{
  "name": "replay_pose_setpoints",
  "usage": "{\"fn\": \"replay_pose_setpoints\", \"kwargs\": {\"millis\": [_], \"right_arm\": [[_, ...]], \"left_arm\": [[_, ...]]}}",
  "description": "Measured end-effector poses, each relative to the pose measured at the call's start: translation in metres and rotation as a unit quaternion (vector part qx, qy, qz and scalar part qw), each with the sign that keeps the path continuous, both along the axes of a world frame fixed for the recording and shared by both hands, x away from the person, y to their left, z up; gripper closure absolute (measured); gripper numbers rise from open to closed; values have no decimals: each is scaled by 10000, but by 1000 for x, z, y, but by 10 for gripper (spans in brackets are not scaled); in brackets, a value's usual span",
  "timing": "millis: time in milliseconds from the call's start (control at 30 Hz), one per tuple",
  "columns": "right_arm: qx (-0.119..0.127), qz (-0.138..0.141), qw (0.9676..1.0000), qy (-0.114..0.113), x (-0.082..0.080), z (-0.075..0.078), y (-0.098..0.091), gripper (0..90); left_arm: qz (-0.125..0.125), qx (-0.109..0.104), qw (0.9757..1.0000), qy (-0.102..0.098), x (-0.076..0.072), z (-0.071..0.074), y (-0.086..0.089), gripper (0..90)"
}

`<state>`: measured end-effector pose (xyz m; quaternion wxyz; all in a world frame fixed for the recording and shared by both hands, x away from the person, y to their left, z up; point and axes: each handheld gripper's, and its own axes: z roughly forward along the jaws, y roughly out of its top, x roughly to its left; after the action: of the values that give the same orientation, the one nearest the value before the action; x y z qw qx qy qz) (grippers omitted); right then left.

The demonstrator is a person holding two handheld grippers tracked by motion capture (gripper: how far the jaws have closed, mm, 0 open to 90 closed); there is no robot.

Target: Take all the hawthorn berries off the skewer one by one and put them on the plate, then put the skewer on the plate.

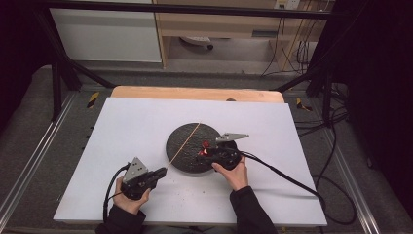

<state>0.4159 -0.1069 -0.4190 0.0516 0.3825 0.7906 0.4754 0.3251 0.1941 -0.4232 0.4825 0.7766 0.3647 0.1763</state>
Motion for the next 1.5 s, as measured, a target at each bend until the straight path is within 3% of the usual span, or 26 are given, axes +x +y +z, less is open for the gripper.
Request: {"fn": "replay_pose_setpoints", "kwargs": {"millis": [267,433,967,1367,1500], "right_arm": [[-5,-112,9998,-153,-10,-3,-36,143],[-187,-186,9995,-194,-17,-10,-56,67],[-537,-416,9973,-263,-37,-28,-109,21],[-566,-585,9963,-282,-43,-30,-128,17],[-685,-593,9955,-276,-45,-32,-131,17]], "left_arm": [[-3,70,10000,33,3,0,-2,879],[21,89,9999,80,7,0,-4,878],[147,162,9997,89,20,7,-6,877],[268,127,9993,224,41,14,-13,876],[270,113,9992,261,47,16,-18,876]]}}
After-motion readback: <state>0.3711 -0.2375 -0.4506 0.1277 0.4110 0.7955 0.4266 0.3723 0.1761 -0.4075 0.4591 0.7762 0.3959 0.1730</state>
